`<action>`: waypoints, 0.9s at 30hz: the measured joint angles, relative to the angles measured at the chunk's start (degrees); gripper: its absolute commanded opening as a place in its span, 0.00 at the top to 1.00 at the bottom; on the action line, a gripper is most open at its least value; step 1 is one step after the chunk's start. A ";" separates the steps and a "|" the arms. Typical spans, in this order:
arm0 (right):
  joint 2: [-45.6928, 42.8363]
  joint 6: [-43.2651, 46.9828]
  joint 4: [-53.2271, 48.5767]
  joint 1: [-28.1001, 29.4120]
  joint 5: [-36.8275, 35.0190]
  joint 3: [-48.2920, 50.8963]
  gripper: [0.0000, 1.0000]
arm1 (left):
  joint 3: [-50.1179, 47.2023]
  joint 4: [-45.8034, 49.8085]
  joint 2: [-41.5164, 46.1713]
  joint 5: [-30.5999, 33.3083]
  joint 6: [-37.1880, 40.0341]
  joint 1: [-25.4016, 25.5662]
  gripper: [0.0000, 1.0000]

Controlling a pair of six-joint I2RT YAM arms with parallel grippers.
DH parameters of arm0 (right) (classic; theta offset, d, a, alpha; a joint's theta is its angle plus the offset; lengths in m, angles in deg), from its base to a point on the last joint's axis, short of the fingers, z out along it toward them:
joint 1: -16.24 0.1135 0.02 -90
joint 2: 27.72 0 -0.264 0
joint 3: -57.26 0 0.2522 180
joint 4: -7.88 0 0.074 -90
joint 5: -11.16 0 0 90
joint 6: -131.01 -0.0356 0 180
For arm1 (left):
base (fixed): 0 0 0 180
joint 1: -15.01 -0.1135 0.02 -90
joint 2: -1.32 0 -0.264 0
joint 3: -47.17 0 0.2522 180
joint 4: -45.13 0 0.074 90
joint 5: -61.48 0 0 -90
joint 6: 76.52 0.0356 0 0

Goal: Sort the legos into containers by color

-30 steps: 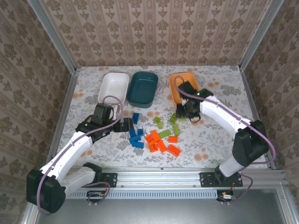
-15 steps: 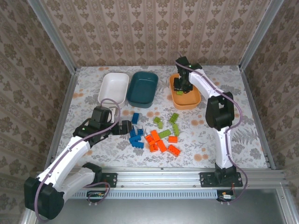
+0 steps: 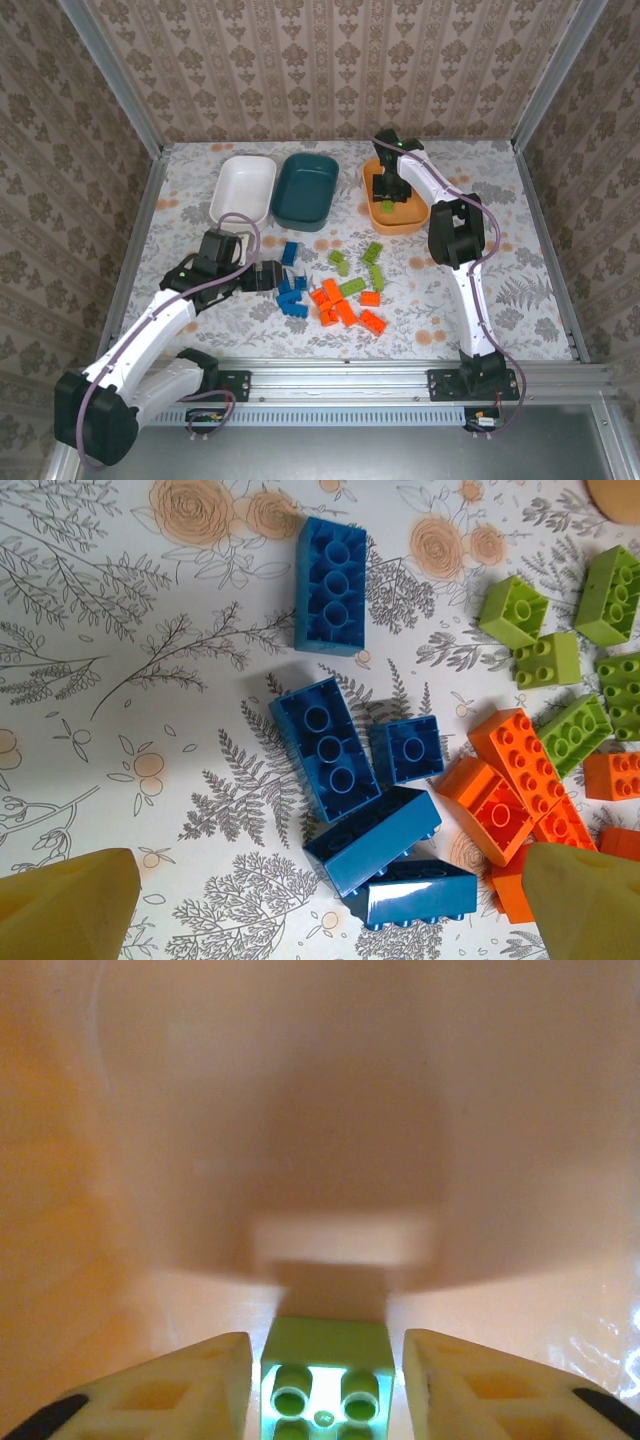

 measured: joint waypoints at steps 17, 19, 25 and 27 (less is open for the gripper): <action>-41.33 -0.66 6.38 8.41 0.57 31.56 0.35 | -0.35 -2.51 0.44 -0.46 -1.79 0.00 0.00; -47.41 -1.33 7.56 12.41 1.11 39.47 0.34 | -0.37 -3.28 -0.11 -0.85 -2.14 0.00 0.00; -51.10 -4.42 9.38 19.74 1.36 59.04 0.34 | -0.37 -6.12 -3.43 -2.16 -3.19 0.00 0.00; -51.06 -5.18 9.49 21.07 1.36 61.90 0.34 | -0.37 -6.88 -4.02 -2.60 -3.43 0.00 0.00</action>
